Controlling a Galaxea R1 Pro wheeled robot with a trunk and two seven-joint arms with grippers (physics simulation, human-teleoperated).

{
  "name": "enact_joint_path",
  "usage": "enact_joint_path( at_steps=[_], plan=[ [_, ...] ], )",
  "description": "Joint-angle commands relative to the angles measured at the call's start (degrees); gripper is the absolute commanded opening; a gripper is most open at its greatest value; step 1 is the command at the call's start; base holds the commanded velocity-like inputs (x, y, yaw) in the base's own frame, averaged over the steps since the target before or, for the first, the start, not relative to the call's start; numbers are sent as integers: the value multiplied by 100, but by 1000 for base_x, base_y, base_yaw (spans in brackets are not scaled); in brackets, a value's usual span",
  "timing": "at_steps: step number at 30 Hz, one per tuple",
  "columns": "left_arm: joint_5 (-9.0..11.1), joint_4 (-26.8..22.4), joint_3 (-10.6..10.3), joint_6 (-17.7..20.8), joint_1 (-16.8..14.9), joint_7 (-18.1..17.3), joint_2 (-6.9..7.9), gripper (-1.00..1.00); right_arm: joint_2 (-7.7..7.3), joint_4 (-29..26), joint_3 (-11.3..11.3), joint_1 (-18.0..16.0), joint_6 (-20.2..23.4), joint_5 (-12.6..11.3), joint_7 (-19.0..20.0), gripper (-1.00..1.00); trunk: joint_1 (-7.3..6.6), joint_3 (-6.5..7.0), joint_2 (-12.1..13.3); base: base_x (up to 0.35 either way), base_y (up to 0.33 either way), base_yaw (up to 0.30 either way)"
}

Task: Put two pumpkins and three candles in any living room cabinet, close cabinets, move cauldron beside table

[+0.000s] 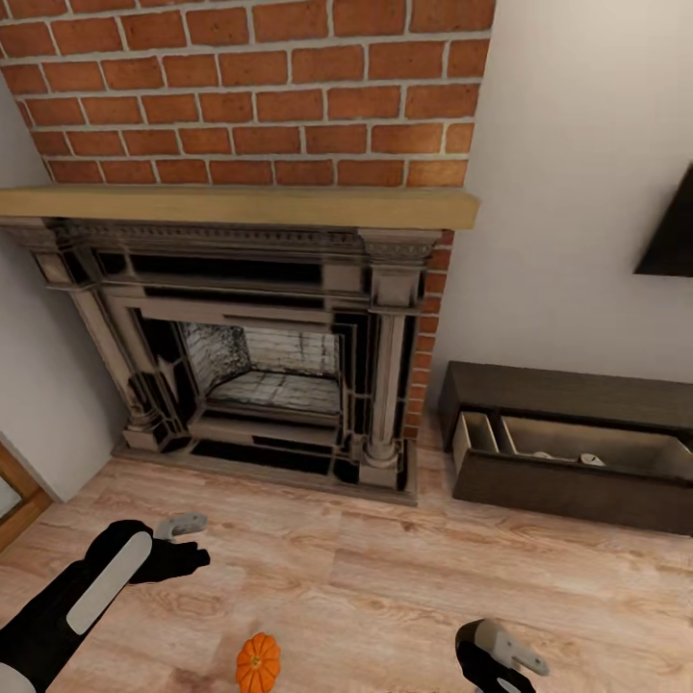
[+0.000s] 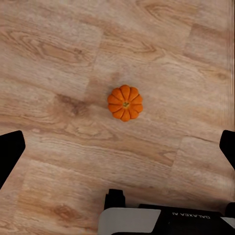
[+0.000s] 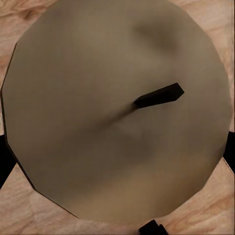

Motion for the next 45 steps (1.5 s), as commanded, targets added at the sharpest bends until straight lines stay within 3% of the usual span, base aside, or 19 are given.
enact_joint_path(
  at_steps=[1, 7, 16, 23, 35, 42, 45],
  plan=[
    [60, -9, -15, 6, -4, 60, 7, 100, -1, 3, 50, -6, -27, -56, -22, -100, 0, -10, -4, 0, -208, -212],
    [60, -9, -15, 7, -4, 60, 7, 100, -1, 8, 54, -6, 22, -276, -18, -100, 0, -44, -4, 0, -208, -195],
    [52, -6, -24, 1, -4, 60, -51, 100, -1, 8, 53, -6, 26, -305, -21, -100, 0, -116, -4, 0, -218, -159],
    [-322, -1, -10, 6, -4, 58, -167, 100, -1, 8, 48, -4, 29, -308, -31, -100, 0, -175, -4, 0, -233, -147],
    [-362, -1, -8, 7, -4, 59, -202, 100, -1, 8, 48, -6, 59, -313, -49, -100, 0, -284, -4, 0, -82, -75],
    [-370, 6, -23, -1, -4, 60, -384, 100, 0, 8, 48, -6, 61, -332, -56, -100, 0, -350, -4, 0, -27, -1],
    [-437, 8, -150, -2, -4, 66, -441, 100, -1, -23, 53, -6, 54, -395, -50, -100, 0, -378, -4, 0, -224, 5]
  ],
)
